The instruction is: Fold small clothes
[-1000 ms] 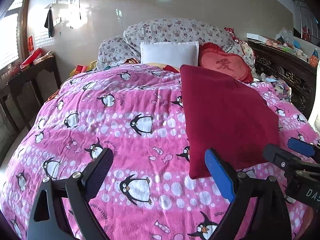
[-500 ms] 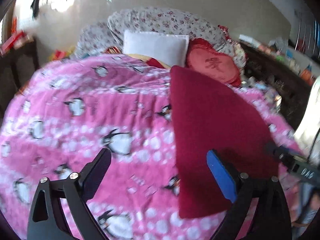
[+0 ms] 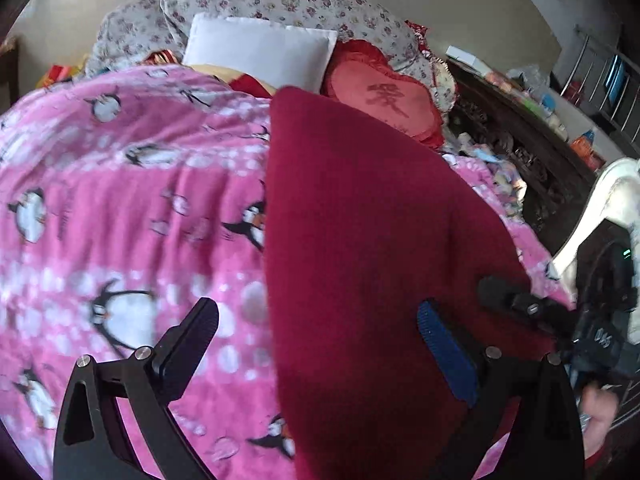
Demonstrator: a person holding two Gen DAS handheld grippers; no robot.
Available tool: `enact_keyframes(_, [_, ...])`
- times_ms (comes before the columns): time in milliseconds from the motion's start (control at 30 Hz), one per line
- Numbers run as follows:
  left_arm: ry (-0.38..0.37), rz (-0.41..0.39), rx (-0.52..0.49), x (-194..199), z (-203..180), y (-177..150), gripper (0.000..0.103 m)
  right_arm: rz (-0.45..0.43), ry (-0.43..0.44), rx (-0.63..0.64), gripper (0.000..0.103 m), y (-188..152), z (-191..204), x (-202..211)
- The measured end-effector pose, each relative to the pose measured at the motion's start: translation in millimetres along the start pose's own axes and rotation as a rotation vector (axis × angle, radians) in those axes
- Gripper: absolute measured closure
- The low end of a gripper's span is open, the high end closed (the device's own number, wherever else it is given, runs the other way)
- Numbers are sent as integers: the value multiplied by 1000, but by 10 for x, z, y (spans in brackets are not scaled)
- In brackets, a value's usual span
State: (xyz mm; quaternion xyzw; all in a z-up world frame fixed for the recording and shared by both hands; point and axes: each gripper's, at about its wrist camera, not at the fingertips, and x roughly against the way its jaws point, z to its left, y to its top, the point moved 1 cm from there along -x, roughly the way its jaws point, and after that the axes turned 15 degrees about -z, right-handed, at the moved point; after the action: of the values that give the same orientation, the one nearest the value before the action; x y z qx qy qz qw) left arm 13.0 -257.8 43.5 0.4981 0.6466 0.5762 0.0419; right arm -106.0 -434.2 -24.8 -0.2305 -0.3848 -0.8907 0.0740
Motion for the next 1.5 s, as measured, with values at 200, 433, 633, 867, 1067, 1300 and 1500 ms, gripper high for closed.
enact_keyframes(200, [-69, -3, -8, 150, -67, 41, 53, -40, 70, 77, 48, -55, 270, 179])
enact_keyframes(433, [-87, -10, -22, 907, -78, 104, 59, -39, 143, 103, 52, -219, 760, 679])
enact_keyframes(633, [-43, 26, -25, 1687, 128, -57, 59, 15, 234, 122, 51, -631, 1160, 1047])
enact_keyframes(867, [101, 135, -16, 1708, 481, -813, 58, 150, 124, 214, 42, -1306, 1197, 804])
enact_keyframes(1067, [218, 30, -63, 1847, 543, -849, 35, 56, 1, 306, 30, -1328, 1162, 1091])
enact_keyframes(1300, [350, -47, -174, 1929, 334, -810, 34, -44, 11, 551, 69, -1223, 1720, 1283])
enact_keyframes(1500, [373, -37, -192, 1724, 329, -912, 29, 59, -135, 616, 86, -1375, 1532, 608])
